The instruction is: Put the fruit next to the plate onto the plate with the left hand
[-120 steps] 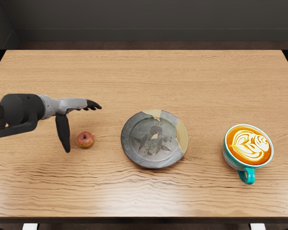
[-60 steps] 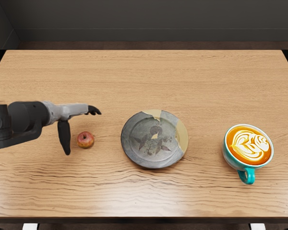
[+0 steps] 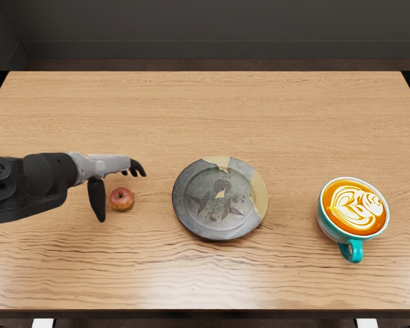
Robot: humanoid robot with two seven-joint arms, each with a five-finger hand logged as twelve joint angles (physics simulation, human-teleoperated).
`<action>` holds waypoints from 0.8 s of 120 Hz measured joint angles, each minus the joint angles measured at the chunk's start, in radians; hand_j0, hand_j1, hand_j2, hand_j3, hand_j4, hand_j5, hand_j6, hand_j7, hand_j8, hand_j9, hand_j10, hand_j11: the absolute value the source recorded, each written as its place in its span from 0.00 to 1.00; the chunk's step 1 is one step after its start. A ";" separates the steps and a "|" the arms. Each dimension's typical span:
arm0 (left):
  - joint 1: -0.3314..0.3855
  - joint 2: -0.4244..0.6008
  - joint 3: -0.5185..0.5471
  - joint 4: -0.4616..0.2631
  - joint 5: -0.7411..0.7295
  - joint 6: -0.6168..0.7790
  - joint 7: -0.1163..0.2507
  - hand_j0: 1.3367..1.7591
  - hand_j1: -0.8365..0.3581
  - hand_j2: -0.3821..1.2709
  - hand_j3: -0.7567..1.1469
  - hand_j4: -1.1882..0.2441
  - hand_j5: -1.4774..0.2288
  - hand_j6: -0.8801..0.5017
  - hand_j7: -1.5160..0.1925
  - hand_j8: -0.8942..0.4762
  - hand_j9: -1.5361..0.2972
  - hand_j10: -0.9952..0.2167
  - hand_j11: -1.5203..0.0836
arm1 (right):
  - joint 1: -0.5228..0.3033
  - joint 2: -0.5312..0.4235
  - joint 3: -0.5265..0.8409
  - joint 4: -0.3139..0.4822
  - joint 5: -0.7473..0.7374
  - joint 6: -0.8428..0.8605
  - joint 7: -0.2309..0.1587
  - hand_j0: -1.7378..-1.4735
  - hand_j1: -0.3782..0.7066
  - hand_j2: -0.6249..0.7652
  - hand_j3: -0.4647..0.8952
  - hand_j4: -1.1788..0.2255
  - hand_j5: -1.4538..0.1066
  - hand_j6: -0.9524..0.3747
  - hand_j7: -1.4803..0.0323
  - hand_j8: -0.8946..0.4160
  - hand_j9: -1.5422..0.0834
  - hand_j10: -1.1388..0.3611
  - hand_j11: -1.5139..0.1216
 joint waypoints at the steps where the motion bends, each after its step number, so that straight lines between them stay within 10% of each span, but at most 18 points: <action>1: 0.000 0.000 0.000 0.000 0.000 0.000 0.000 0.76 0.75 0.26 0.40 0.66 0.68 0.46 0.70 0.47 0.66 0.62 0.75 | 0.000 0.000 0.000 0.000 0.000 0.000 0.000 0.30 0.04 0.45 0.34 0.83 0.92 0.71 0.97 0.67 0.94 0.75 0.91; 96: 0.052 -0.068 0.015 0.052 0.104 0.031 0.000 0.76 0.68 0.27 0.40 0.61 0.63 0.41 0.65 0.42 0.61 0.56 0.69 | 0.000 0.000 0.000 0.000 0.000 0.000 0.000 0.30 0.04 0.45 0.34 0.83 0.92 0.71 0.97 0.67 0.94 0.75 0.91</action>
